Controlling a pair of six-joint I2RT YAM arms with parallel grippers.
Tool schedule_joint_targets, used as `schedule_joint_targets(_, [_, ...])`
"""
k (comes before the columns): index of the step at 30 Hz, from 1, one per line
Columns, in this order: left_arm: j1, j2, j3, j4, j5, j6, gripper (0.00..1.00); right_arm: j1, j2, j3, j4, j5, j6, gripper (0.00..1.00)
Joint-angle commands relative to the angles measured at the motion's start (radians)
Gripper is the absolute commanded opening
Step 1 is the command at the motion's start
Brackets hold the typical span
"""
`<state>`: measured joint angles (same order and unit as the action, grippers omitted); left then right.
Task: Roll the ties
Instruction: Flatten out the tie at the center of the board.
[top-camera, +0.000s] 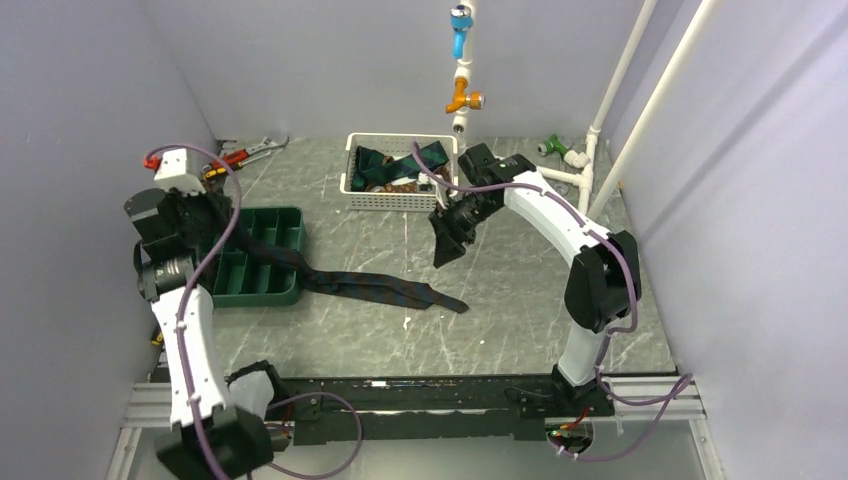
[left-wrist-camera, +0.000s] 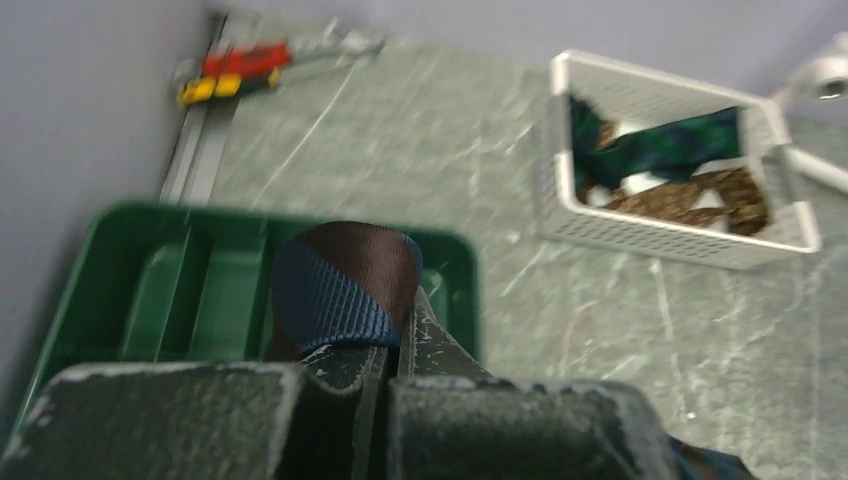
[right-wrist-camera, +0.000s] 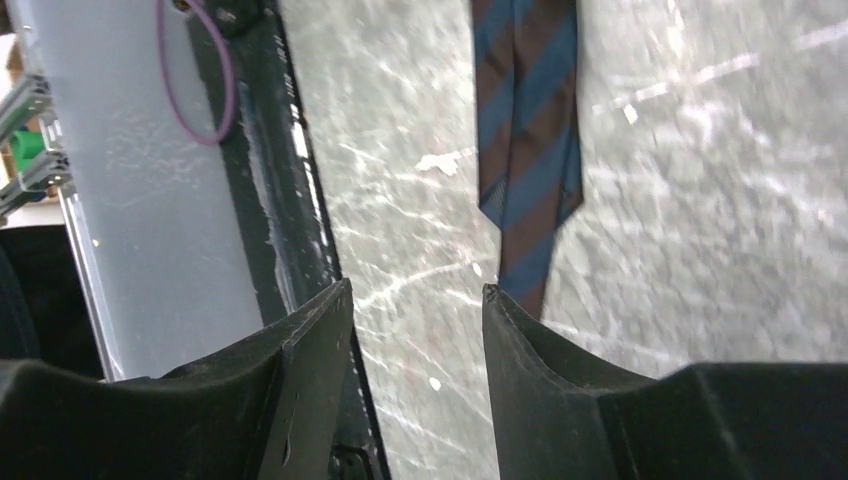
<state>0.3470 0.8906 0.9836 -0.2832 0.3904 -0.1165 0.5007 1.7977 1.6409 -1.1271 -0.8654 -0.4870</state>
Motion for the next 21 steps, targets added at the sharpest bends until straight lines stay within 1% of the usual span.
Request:
schedule_joint_targets(1, [0.207, 0.085, -0.006, -0.035, 0.156, 0.038, 0.0, -0.02, -0.026, -0.08, 0.047, 0.122, 0.004, 0.53])
schedule_joint_targets(2, [0.258, 0.11, -0.001, -0.023, 0.198, 0.03, 0.0, -0.02, -0.027, -0.099, 0.062, 0.139, 0.005, 0.53])
schedule_joint_targets(4, [0.34, 0.165, 0.022, -0.016, 0.265, 0.036, 0.07, -0.019, -0.029, -0.131, 0.09, 0.164, 0.005, 0.53])
schedule_joint_targets(5, [0.37, 0.193, 0.038, -0.029, 0.279, 0.047, 0.15, -0.02, -0.028, -0.145, 0.109, 0.172, 0.011, 0.53])
schedule_joint_targets(6, [0.39, 0.222, 0.06, -0.05, 0.277, 0.064, 0.28, -0.02, -0.026, -0.155, 0.121, 0.174, 0.012, 0.52])
schedule_joint_targets(8, [0.415, 0.277, 0.127, -0.148, 0.29, 0.149, 0.64, -0.02, -0.014, -0.164, 0.129, 0.178, 0.008, 0.52])
schedule_joint_targets(9, [0.427, 0.305, 0.165, -0.205, 0.352, 0.205, 0.83, -0.018, -0.005, -0.169, 0.131, 0.182, 0.012, 0.51])
schedule_joint_targets(10, [0.433, 0.326, 0.2, -0.273, 0.43, 0.282, 0.97, -0.02, 0.005, -0.174, 0.13, 0.185, 0.017, 0.5])
schedule_joint_targets(12, [0.43, 0.348, 0.263, -0.424, 0.53, 0.482, 0.99, -0.031, 0.011, -0.184, 0.118, 0.172, 0.025, 0.48])
schedule_joint_targets(14, [0.428, 0.328, 0.264, -0.496, 0.529, 0.638, 0.99, -0.067, 0.002, -0.204, 0.114, 0.132, 0.046, 0.46])
schedule_joint_targets(15, [0.428, 0.316, 0.253, -0.505, 0.508, 0.695, 0.99, -0.093, -0.007, -0.21, 0.107, 0.107, 0.051, 0.46])
schedule_joint_targets(16, [0.44, 0.309, 0.241, -0.52, 0.525, 0.754, 0.99, -0.123, -0.014, -0.213, 0.095, 0.089, 0.049, 0.46])
schedule_joint_targets(17, [0.441, 0.31, 0.257, -0.592, 0.581, 0.884, 0.99, -0.147, -0.024, -0.213, 0.082, 0.086, 0.044, 0.46])
schedule_joint_targets(18, [0.427, 0.316, 0.282, -0.742, 0.63, 1.089, 0.99, -0.167, -0.034, -0.215, 0.071, 0.093, 0.039, 0.46])
schedule_joint_targets(19, [0.389, 0.317, 0.295, -0.862, 0.663, 1.258, 0.99, -0.185, -0.05, -0.219, 0.057, 0.098, 0.031, 0.45])
schedule_joint_targets(20, [0.338, 0.315, 0.3, -0.992, 0.668, 1.384, 0.99, -0.2, -0.063, -0.229, 0.046, 0.103, 0.024, 0.45])
schedule_joint_targets(21, [0.263, 0.308, 0.297, -1.051, 0.662, 1.484, 1.0, -0.215, -0.073, -0.242, 0.039, 0.11, 0.022, 0.45])
